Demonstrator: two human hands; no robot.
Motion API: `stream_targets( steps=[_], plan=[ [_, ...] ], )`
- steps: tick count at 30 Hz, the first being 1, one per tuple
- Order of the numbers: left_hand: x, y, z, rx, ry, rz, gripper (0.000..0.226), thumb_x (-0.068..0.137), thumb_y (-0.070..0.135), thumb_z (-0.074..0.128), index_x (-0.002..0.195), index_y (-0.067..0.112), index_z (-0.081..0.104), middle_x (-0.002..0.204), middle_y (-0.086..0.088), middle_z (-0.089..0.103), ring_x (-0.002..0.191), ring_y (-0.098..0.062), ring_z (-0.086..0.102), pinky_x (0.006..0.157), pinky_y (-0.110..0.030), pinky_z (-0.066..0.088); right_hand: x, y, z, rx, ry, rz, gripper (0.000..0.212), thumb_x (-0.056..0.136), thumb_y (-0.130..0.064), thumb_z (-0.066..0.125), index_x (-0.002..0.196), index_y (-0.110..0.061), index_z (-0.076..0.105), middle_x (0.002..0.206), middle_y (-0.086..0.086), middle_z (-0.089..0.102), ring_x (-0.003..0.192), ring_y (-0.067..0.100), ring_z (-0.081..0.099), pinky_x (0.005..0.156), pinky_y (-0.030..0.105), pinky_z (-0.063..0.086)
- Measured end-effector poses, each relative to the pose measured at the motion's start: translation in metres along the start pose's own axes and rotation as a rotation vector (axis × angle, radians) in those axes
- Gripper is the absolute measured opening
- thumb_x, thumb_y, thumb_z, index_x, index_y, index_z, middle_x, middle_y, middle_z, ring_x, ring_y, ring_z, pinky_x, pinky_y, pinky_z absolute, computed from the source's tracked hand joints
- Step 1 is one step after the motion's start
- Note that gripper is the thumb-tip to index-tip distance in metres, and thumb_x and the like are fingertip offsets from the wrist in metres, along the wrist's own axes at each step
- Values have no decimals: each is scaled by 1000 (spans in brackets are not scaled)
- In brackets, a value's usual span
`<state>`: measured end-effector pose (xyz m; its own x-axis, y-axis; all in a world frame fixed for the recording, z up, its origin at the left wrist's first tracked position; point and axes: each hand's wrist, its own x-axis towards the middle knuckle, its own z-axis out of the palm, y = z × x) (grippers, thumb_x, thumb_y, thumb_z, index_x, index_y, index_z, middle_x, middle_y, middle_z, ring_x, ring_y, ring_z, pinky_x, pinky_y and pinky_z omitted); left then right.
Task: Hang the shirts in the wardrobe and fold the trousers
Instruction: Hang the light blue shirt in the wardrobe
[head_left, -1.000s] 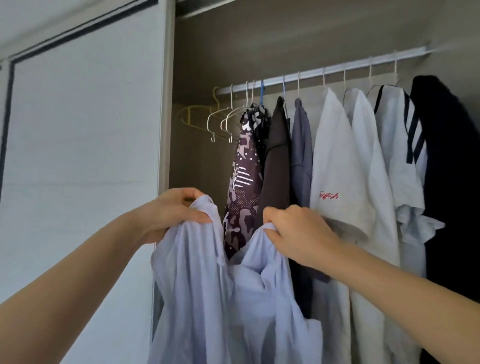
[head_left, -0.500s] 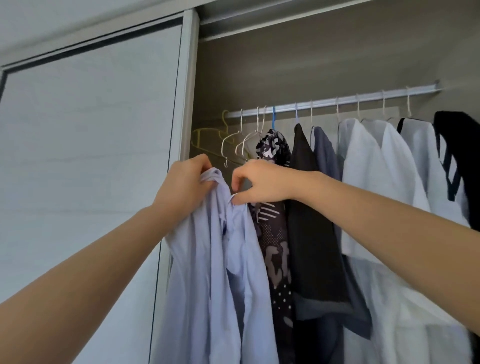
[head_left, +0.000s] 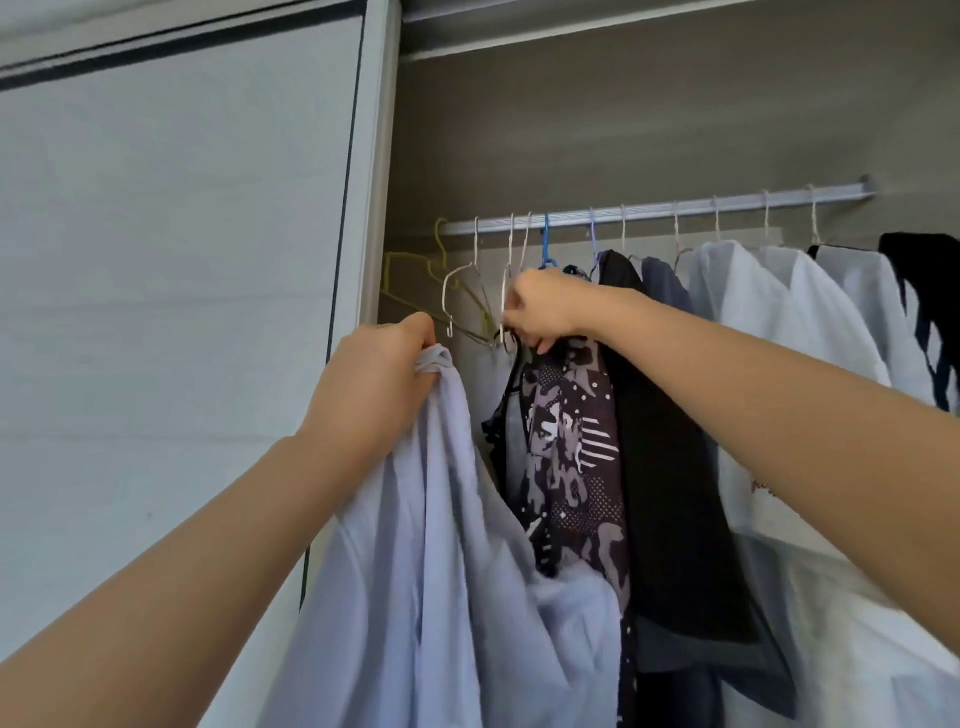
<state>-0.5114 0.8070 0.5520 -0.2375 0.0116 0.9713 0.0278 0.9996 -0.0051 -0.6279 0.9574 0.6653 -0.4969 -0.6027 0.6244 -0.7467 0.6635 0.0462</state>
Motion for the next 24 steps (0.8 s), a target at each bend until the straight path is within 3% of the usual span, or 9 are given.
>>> stream_targets(
  steps=[4, 7, 10, 13, 16, 18, 20, 22, 24],
  plan=[
    [0, -1, 2, 2, 34, 32, 7, 95, 13, 58, 98, 8, 59, 83, -12, 64, 74, -31, 60, 72, -49, 56, 26, -16, 3, -60, 299, 87, 43, 104, -20, 36, 62, -11, 30, 68, 10, 43, 81, 27, 47, 73, 33, 44],
    [-1, -2, 3, 25, 44, 64, 4, 95, 9, 56, 97, 6, 58, 82, -13, 63, 73, -33, 59, 70, -49, 55, 39, -18, 10, -55, 292, 178, 38, 101, -13, 39, 64, -11, 32, 97, 16, 59, 81, 35, 54, 68, 34, 47],
    [-3, -3, 6, 34, 78, 97, 2, 93, 5, 56, 92, 6, 57, 76, -12, 61, 67, -33, 56, 66, -49, 53, 51, -11, 21, -81, 249, 255, 21, 100, -9, 42, 96, 6, 56, 125, 22, 57, 105, 39, 59, 69, 33, 48],
    [-3, -6, 8, 37, 93, 134, 3, 93, 4, 56, 91, 5, 57, 73, -12, 59, 64, -31, 55, 63, -48, 53, 61, -1, 29, -10, 229, 292, 32, 100, -13, 43, 123, 7, 53, 129, 23, 55, 114, 38, 56, 84, 36, 49],
    [-1, -9, 10, 48, 112, 154, 4, 91, 3, 58, 88, 5, 56, 70, -12, 58, 61, -33, 54, 60, -47, 52, 66, 6, 31, 82, 236, 304, 29, 102, -15, 39, 119, 4, 54, 125, 23, 57, 103, 34, 57, 76, 34, 45],
    [-1, -10, 11, 44, 114, 169, 4, 90, 3, 60, 88, 5, 57, 70, -13, 59, 61, -35, 55, 60, -49, 54, 67, 9, 31, 132, 219, 318, 26, 101, -9, 38, 116, 6, 53, 102, 20, 59, 79, 29, 52, 59, 31, 41],
    [0, -11, 12, 46, 123, 175, 4, 90, 4, 60, 89, 5, 57, 70, -13, 59, 60, -35, 55, 60, -49, 54, 67, 10, 31, 154, 197, 346, 17, 97, -1, 38, 101, 8, 52, 75, 12, 45, 61, 21, 40, 49, 26, 32],
    [-1, -11, 12, 47, 129, 179, 4, 90, 5, 60, 89, 6, 57, 70, -12, 59, 60, -35, 55, 60, -49, 53, 66, 11, 30, 207, 205, 376, 15, 93, 2, 40, 79, -1, 45, 72, 10, 40, 59, 21, 38, 50, 27, 33],
    [-1, -11, 11, 48, 129, 188, 4, 90, 6, 61, 89, 6, 57, 70, -12, 59, 61, -35, 55, 60, -48, 53, 67, 13, 31, 330, 233, 380, 11, 91, 2, 41, 82, -4, 45, 79, 13, 44, 64, 23, 42, 55, 29, 36]
  ],
)
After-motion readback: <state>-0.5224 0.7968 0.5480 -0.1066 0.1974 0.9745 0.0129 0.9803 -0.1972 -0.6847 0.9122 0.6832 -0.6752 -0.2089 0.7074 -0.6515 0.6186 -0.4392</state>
